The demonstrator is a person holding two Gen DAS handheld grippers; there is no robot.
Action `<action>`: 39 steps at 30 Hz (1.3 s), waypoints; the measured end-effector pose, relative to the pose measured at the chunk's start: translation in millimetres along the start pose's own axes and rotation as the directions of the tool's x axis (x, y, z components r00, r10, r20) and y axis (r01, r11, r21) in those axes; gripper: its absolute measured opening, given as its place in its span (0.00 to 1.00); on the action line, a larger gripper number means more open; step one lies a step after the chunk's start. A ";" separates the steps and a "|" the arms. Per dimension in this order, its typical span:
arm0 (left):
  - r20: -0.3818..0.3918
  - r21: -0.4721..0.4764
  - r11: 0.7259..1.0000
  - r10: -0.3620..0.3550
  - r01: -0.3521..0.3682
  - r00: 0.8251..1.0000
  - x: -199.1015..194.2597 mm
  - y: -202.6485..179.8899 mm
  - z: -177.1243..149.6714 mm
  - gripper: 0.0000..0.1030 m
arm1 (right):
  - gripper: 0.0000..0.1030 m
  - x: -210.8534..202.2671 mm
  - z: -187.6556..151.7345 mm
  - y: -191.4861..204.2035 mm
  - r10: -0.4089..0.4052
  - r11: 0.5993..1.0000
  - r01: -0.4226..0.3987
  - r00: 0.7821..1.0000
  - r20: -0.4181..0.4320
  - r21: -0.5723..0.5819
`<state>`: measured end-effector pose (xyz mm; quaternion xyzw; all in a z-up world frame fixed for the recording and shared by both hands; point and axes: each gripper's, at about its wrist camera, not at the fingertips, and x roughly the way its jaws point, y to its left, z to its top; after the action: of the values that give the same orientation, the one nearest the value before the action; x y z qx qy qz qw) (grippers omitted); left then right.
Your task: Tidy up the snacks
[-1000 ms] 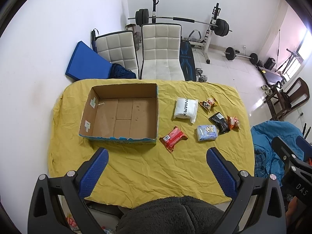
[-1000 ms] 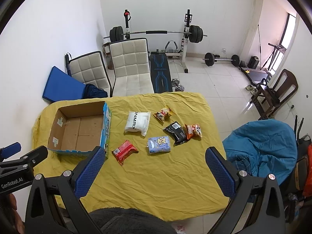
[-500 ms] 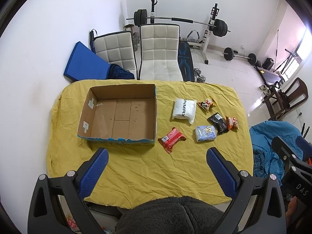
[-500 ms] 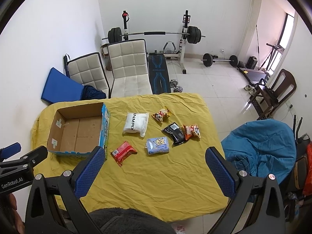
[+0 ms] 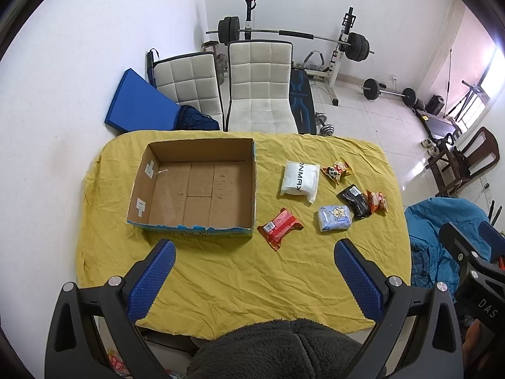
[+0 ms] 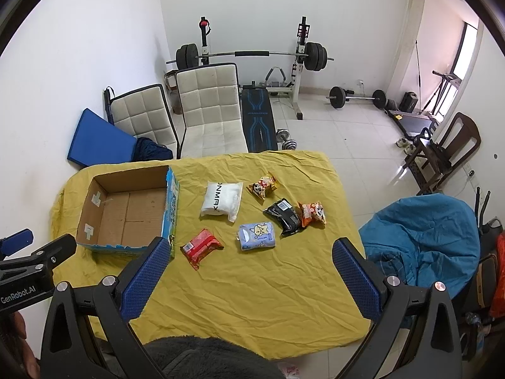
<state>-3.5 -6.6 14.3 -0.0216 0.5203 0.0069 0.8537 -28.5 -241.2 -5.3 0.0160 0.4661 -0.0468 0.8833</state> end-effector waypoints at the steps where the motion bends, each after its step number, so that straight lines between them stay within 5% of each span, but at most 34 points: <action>1: -0.001 0.001 1.000 0.002 -0.002 1.000 -0.2 0.3 0.2 1.00 | 1.00 0.1 0.3 0.8 -0.004 1.000 0.004 1.000 0.002 0.000; 39: -0.025 0.010 1.000 -0.008 0.008 1.000 19.1 -9.8 8.3 1.00 | 1.00 17.5 -4.6 -13.4 -0.012 1.000 0.013 1.000 -0.003 0.016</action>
<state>13.0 -16.3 1.5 -0.0191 0.5309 0.0006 0.8472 -23.8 -255.4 -22.2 0.0201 0.4669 -0.0560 0.8823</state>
